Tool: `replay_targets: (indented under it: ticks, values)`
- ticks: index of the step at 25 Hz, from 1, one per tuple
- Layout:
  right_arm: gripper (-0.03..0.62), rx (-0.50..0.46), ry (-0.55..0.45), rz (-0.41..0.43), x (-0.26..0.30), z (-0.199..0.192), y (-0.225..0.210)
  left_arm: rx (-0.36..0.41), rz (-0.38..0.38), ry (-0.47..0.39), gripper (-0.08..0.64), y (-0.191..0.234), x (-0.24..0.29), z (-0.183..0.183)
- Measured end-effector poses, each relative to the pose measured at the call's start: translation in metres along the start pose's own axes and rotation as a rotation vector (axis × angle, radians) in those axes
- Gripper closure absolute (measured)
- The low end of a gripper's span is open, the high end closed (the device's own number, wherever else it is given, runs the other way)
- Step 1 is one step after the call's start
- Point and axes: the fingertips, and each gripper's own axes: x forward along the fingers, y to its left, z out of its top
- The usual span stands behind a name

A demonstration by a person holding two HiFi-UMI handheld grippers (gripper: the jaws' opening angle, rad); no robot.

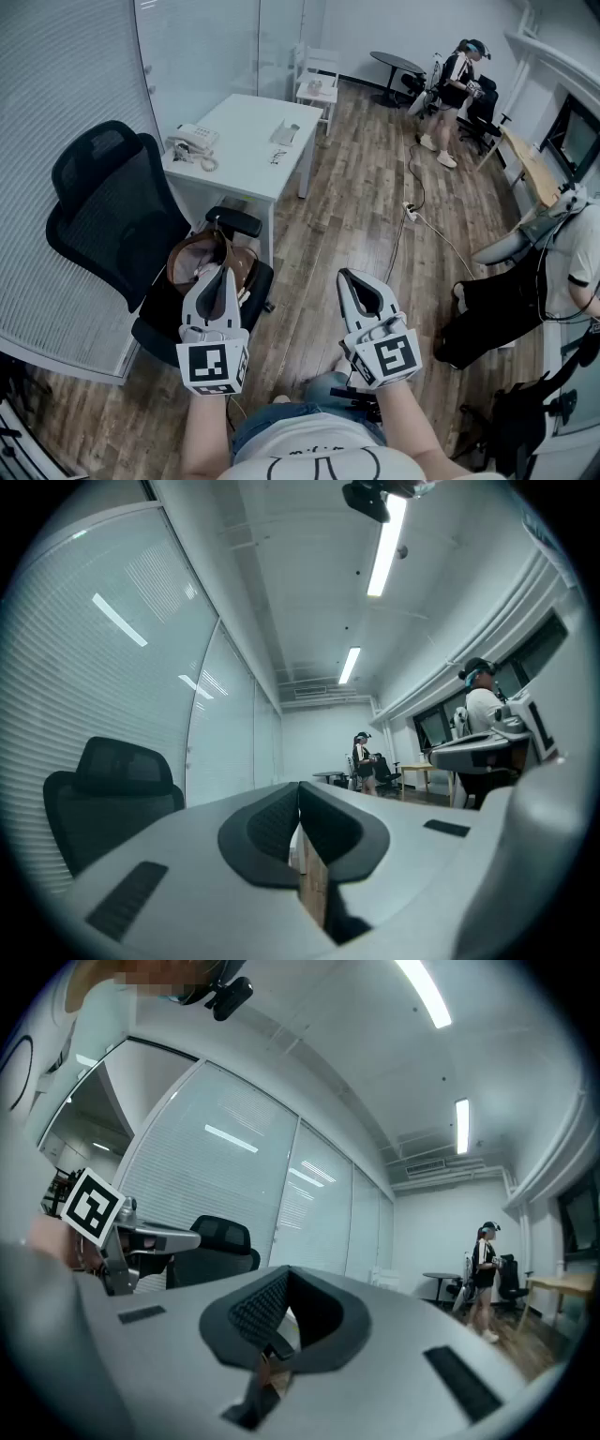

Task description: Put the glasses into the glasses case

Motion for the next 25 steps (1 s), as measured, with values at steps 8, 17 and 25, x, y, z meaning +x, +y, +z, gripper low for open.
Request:
replay_targets:
  ticks: [8,17,25]
  values:
    - [0.581,-0.030,-0.031,-0.037,-0.002,0.018,-0.008,0.020,-0.016,-0.027,0.543,-0.002,0.004,0.013]
    - [0.581,-0.020,-0.033,-0.048,0.030,0.006,-0.038,0.018,-0.019,-0.005,0.543,-0.002,0.048,0.001]
    - [0.581,0.037,-0.019,-0.020,0.108,-0.034,-0.110,0.024,0.002,0.065,0.543,-0.007,0.155,-0.029]
